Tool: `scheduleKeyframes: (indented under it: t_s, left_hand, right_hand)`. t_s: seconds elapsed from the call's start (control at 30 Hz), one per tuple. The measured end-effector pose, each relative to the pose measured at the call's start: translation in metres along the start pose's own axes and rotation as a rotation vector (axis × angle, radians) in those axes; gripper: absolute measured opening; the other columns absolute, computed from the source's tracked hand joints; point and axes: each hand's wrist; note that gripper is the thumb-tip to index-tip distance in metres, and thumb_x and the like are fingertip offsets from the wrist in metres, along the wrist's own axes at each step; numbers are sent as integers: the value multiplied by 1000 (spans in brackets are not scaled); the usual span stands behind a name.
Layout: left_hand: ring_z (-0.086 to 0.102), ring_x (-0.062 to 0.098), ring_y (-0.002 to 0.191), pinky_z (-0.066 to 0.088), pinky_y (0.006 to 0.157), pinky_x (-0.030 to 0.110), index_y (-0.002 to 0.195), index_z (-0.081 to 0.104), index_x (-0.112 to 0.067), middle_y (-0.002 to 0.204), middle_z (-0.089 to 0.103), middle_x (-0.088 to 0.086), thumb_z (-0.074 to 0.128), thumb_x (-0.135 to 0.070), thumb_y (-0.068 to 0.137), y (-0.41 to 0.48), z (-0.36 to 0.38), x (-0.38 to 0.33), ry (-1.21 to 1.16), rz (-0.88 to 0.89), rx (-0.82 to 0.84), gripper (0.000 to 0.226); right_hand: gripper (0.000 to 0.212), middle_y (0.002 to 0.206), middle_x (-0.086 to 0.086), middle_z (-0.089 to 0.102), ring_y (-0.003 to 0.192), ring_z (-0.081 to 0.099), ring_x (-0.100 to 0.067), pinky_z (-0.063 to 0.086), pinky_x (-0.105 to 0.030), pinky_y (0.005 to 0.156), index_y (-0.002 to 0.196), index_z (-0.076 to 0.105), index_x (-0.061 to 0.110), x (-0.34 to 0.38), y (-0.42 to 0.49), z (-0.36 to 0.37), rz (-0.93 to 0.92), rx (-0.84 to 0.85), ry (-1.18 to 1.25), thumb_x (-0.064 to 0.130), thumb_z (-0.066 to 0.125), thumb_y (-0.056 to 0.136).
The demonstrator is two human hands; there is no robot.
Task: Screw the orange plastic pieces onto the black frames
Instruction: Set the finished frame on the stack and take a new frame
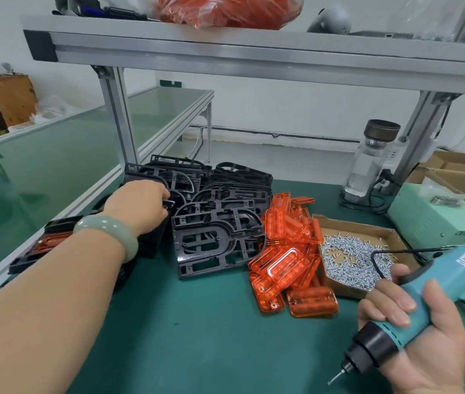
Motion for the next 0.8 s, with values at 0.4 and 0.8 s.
scheduleKeyframes:
  t_s: [0.4, 0.8]
  left_hand:
    - [60, 27, 92, 44, 68, 33, 111, 62, -19, 111, 58, 4, 40, 2, 88, 30, 18, -14, 266, 36, 1, 38]
    - [43, 29, 60, 34, 54, 37, 110, 56, -13, 87, 61, 18, 41, 2, 88, 42, -18, -7, 25, -37, -494, 30]
  right_hand:
    - [42, 91, -25, 60, 76, 56, -33, 39, -41, 83, 124, 53, -4, -1, 3, -1, -14, -4, 1, 26, 31, 104]
    - [40, 89, -23, 59, 72, 54, -31, 41, -41, 81, 122, 53, -3, 0, 3, -3, -31, -38, -17, 26, 32, 104]
Point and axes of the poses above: each hand's wrist, its own y-axis towards the middle knuckle, its own z-axis out of the palm, x = y × z
